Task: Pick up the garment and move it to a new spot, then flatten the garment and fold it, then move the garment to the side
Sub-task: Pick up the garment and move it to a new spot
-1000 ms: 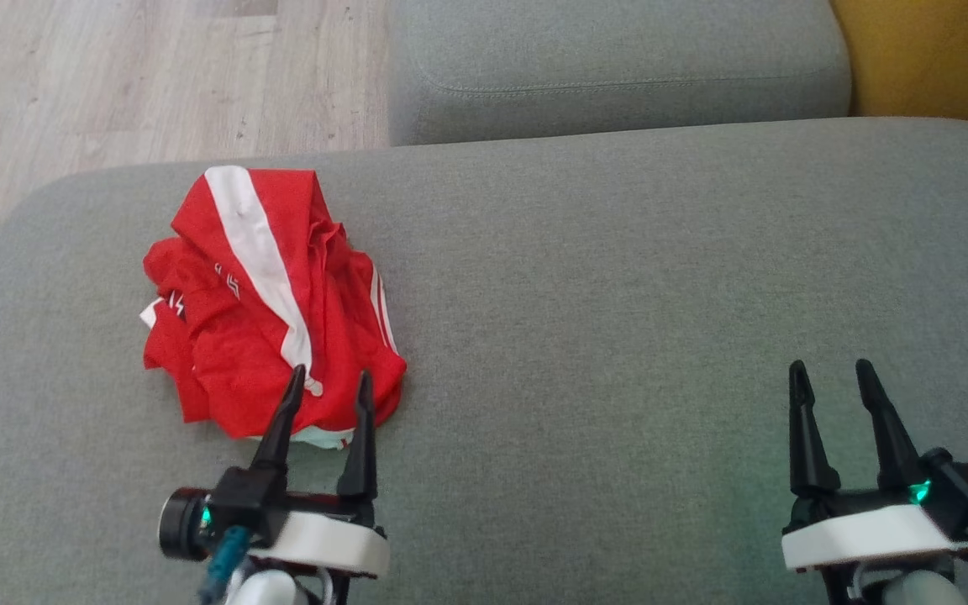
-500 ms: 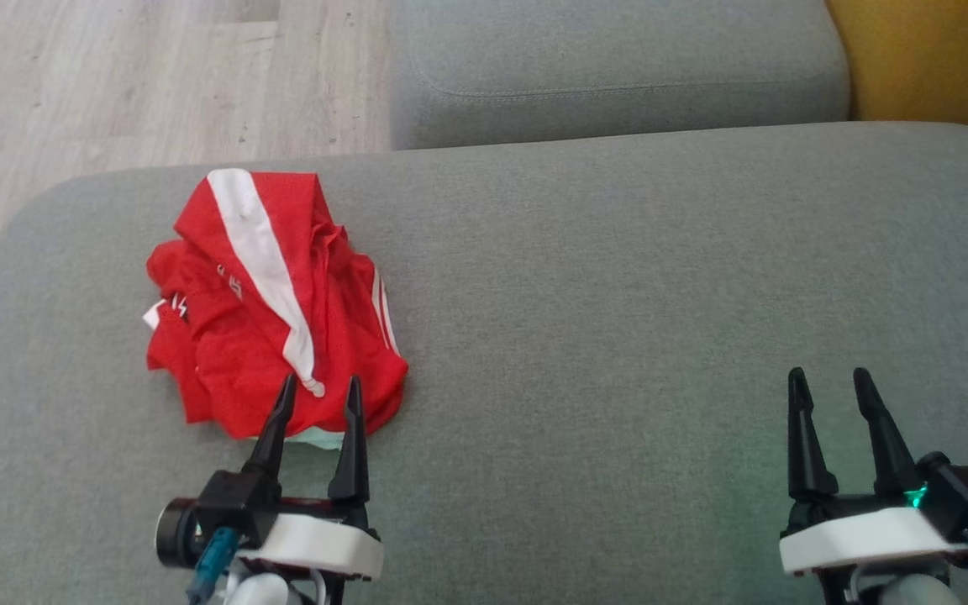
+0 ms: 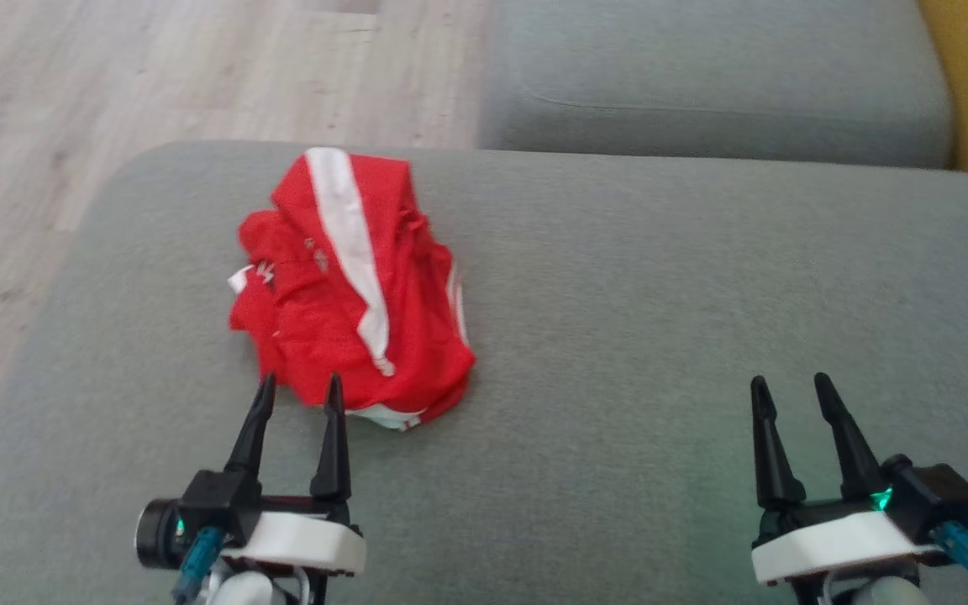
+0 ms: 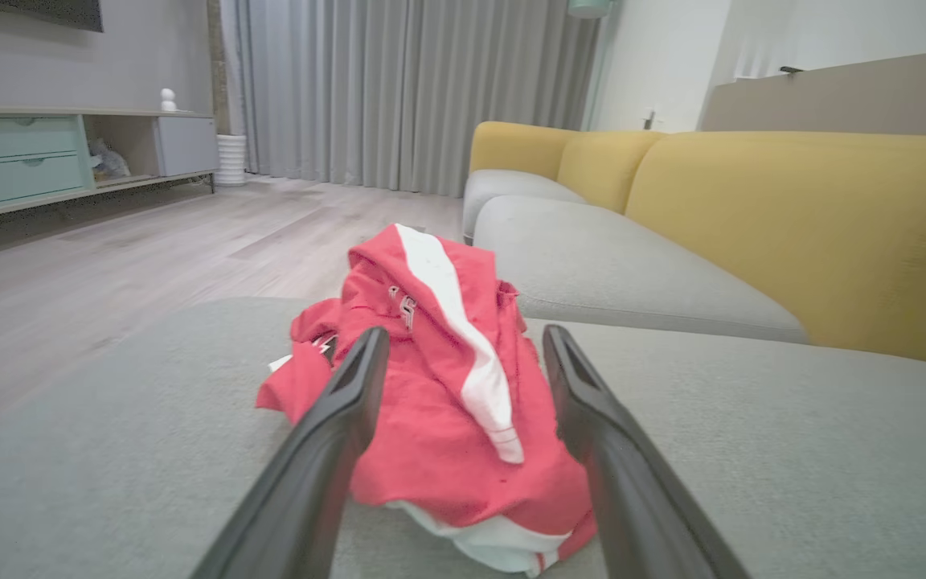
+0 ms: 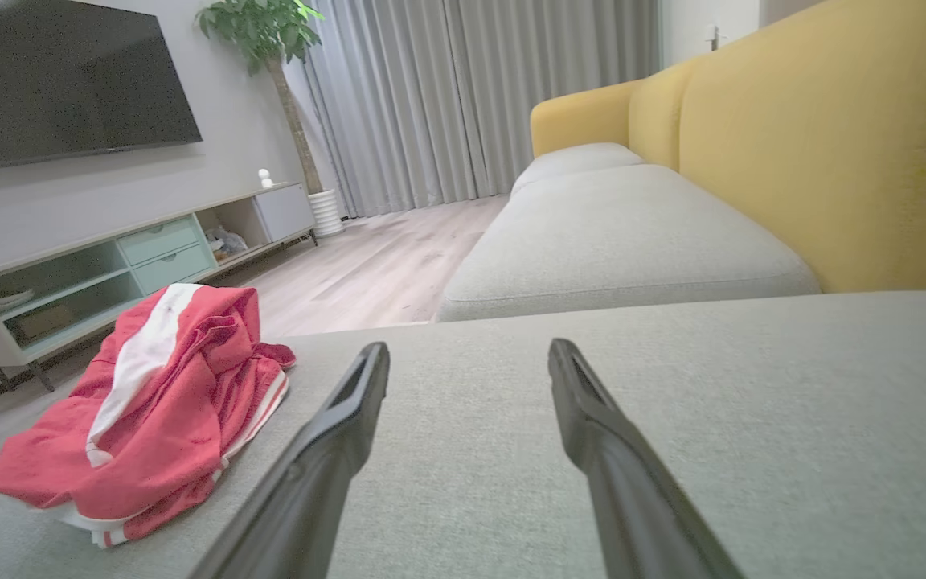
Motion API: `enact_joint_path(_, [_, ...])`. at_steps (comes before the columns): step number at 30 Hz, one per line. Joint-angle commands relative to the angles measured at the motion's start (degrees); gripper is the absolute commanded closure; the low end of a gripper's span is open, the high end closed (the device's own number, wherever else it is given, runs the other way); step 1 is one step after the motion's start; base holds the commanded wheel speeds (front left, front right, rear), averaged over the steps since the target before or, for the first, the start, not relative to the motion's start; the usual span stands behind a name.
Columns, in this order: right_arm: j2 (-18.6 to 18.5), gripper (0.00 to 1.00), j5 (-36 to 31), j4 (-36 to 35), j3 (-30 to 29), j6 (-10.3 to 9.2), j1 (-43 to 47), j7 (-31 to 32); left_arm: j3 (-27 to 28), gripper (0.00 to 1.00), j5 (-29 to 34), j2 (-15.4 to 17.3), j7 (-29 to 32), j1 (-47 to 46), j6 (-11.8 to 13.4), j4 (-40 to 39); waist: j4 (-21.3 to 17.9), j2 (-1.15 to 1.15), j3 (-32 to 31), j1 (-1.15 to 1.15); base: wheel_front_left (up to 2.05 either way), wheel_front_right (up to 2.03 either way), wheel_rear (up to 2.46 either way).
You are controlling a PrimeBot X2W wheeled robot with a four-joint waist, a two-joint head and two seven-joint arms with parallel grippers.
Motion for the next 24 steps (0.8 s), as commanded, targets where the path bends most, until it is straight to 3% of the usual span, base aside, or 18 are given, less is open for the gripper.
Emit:
enact_joint_path(1, [-0.6,0.0,-0.1,-1.9,1.7,-0.04,-1.9,-0.6,2.3,0.0,0.4,-0.1,-0.6,-1.0,0.0,-1.6,1.8,0.0,-0.2,0.0,0.0,0.0,0.0])
enact_joint_path(13, [-0.6,0.0,1.0,-2.2,4.5,-0.04,-1.5,-0.6,4.2,0.0,1.7,-0.2,-0.6,0.1,-0.6,-2.0,8.9,0.0,-0.8,0.0,0.0,0.0,0.0])
enact_joint_path(24, [-0.6,0.0,1.4,-2.1,6.2,-0.04,-2.1,-0.6,5.5,0.0,2.5,-0.1,-0.6,-0.1,-1.3,-2.2,9.0,0.0,-0.1,0.0,0.0,0.0,0.0])
